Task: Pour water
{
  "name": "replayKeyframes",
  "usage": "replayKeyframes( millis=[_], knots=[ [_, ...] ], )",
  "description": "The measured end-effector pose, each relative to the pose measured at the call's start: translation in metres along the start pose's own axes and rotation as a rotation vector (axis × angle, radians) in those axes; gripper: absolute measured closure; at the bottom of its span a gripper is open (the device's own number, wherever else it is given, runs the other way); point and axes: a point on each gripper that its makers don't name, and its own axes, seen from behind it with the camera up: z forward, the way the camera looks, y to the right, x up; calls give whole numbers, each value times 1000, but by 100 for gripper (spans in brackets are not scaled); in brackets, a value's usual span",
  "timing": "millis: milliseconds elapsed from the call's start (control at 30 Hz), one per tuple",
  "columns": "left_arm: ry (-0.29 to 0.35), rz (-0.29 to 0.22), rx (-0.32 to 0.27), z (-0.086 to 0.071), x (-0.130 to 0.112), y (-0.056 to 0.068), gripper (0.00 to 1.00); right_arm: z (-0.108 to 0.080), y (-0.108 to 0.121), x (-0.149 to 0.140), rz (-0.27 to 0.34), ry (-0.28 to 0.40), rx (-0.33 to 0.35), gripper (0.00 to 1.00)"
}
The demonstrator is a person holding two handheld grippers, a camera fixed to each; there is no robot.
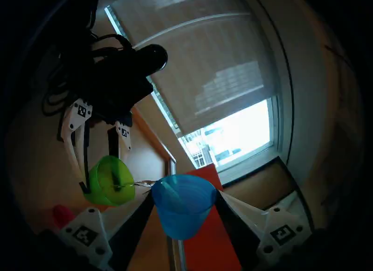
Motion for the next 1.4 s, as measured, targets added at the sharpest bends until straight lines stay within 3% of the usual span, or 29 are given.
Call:
replayKeyframes(
  millis=[1400],
  knots=[
    [-1, 6, 0, 1, -2, 2, 19, -2, 9, 2, -107, 1, -22, 7]
  ],
)
